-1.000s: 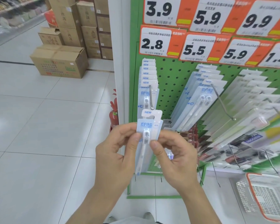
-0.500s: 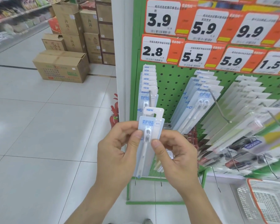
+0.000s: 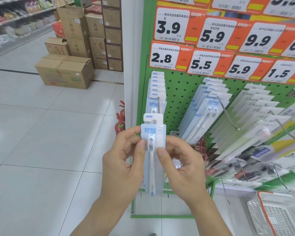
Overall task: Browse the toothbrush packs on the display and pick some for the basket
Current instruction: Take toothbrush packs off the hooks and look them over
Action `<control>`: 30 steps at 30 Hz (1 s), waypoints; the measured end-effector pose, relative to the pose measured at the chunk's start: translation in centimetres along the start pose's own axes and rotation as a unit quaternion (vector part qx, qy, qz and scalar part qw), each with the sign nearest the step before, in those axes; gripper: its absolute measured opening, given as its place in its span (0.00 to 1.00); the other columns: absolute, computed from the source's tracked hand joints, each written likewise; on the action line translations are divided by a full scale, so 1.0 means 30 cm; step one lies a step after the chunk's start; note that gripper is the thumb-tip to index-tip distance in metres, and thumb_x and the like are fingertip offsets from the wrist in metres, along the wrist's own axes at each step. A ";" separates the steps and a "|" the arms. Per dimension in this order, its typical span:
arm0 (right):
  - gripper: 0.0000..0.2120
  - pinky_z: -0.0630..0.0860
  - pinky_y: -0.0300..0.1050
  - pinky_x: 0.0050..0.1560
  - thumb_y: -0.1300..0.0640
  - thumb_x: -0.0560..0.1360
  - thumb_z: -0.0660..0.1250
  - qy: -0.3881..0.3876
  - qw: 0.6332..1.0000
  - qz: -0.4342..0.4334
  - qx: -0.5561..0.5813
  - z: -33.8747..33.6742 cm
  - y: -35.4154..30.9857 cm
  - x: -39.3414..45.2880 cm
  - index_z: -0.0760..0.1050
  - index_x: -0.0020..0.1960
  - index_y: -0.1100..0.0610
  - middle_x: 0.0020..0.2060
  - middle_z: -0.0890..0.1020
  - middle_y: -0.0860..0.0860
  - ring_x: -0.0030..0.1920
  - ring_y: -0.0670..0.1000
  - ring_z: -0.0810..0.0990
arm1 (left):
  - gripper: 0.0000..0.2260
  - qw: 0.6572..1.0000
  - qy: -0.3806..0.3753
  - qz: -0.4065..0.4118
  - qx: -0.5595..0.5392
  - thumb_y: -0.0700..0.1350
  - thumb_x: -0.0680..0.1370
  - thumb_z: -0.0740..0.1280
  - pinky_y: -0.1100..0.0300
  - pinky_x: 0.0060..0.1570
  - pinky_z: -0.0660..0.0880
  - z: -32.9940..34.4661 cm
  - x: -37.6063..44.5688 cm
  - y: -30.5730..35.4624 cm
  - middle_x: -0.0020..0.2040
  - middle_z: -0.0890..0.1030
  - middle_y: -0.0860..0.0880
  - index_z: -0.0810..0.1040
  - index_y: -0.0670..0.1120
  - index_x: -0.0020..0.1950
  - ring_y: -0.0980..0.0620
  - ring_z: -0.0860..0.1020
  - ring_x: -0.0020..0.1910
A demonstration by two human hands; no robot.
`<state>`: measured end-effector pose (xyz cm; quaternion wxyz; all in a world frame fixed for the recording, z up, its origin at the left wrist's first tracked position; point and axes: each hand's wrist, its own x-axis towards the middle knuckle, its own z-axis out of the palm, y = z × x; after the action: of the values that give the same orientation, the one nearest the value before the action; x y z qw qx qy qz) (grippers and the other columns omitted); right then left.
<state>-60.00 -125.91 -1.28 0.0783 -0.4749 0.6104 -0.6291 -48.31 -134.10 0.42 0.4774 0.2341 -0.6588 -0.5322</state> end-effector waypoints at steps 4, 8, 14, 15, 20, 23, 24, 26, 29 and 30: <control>0.12 0.80 0.51 0.42 0.61 0.79 0.68 0.017 1.000 0.015 0.016 0.002 0.000 -0.011 0.80 0.58 0.47 0.41 0.85 0.48 0.40 0.54 0.82 | 0.20 1.000 -0.007 0.024 0.012 0.44 0.80 0.66 0.57 0.50 0.81 -0.003 0.036 0.015 0.58 0.82 0.58 0.71 0.56 0.71 0.51 0.83 0.54; 0.14 0.77 0.46 0.39 0.61 0.79 0.68 0.021 0.999 0.019 0.015 0.005 -0.013 -0.016 0.79 0.54 0.41 0.39 0.83 0.47 0.37 0.52 0.80 | 0.19 0.988 -0.076 0.117 0.072 0.43 0.80 0.67 0.60 0.60 0.76 -0.004 0.101 0.038 0.66 0.77 0.56 0.73 0.48 0.72 0.50 0.77 0.65; 0.09 0.72 0.40 0.35 0.57 0.78 0.68 0.035 0.998 0.030 0.034 0.002 -0.034 -0.026 0.80 0.52 0.44 0.35 0.81 0.44 0.32 0.49 0.75 | 0.13 0.987 -0.122 0.083 0.059 0.41 0.81 0.68 0.62 0.60 0.73 -0.006 0.140 0.050 0.61 0.81 0.60 0.77 0.53 0.64 0.54 0.77 0.63; 0.08 0.71 0.39 0.35 0.56 0.78 0.68 0.038 0.997 0.036 0.048 0.001 -0.039 -0.026 0.80 0.52 0.44 0.35 0.81 0.44 0.32 0.48 0.75 | 0.14 0.989 -0.115 0.080 0.047 0.40 0.81 0.68 0.64 0.59 0.73 -0.005 0.143 0.055 0.60 0.81 0.61 0.78 0.55 0.63 0.55 0.78 0.62; 0.05 0.72 0.45 0.33 0.54 0.78 0.67 0.027 0.996 0.066 0.048 -0.006 -0.050 -0.016 0.81 0.51 0.47 0.35 0.81 0.50 0.32 0.53 0.74 | 0.13 0.994 -0.094 0.048 0.016 0.41 0.79 0.70 0.61 0.52 0.75 0.000 0.149 0.058 0.59 0.82 0.60 0.79 0.57 0.60 0.52 0.81 0.58; 0.05 0.74 0.54 0.36 0.55 0.79 0.67 0.015 0.996 0.081 0.027 -0.008 -0.051 -0.008 0.82 0.50 0.49 0.37 0.83 0.55 0.37 0.61 0.76 | 0.13 0.995 -0.080 0.064 0.007 0.39 0.79 0.70 0.64 0.55 0.76 -0.002 0.151 0.062 0.56 0.83 0.60 0.80 0.55 0.60 0.54 0.82 0.55; 0.05 0.75 0.56 0.37 0.55 0.79 0.67 0.006 0.996 0.083 0.023 -0.008 -0.053 -0.006 0.81 0.49 0.49 0.38 0.83 0.55 0.37 0.61 0.77 | 0.13 0.995 -0.077 0.066 0.002 0.38 0.79 0.70 0.65 0.55 0.76 -0.004 0.153 0.060 0.55 0.84 0.60 0.80 0.53 0.60 0.54 0.82 0.55; 0.05 0.75 0.57 0.37 0.55 0.79 0.67 -0.009 0.996 0.088 0.017 -0.008 -0.058 -0.004 0.81 0.49 0.51 0.38 0.83 0.55 0.38 0.61 0.78 | 0.12 0.995 -0.073 0.064 -0.003 0.37 0.79 0.70 0.63 0.56 0.76 -0.007 0.156 0.052 0.54 0.85 0.58 0.80 0.49 0.61 0.52 0.83 0.55; 0.05 0.73 0.50 0.36 0.55 0.79 0.66 -0.017 0.994 0.104 0.007 -0.008 -0.053 0.000 0.81 0.48 0.53 0.38 0.83 0.53 0.36 0.57 0.76 | 0.14 0.995 -0.077 0.067 0.014 0.36 0.78 0.71 0.64 0.56 0.76 -0.008 0.159 0.043 0.54 0.85 0.59 0.80 0.49 0.62 0.53 0.83 0.55; 0.04 0.73 0.48 0.36 0.55 0.80 0.67 -0.021 0.993 0.113 0.004 -0.006 -0.049 0.003 0.80 0.49 0.53 0.39 0.83 0.53 0.36 0.56 0.76 | 0.15 0.994 -0.078 0.070 0.026 0.36 0.78 0.71 0.65 0.56 0.76 -0.007 0.160 0.042 0.54 0.85 0.59 0.80 0.50 0.62 0.54 0.82 0.54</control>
<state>-59.48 -125.48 0.04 0.1636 -0.4159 0.6560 -0.6082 -49.98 -137.71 3.41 0.4547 0.1575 -0.7225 -0.4964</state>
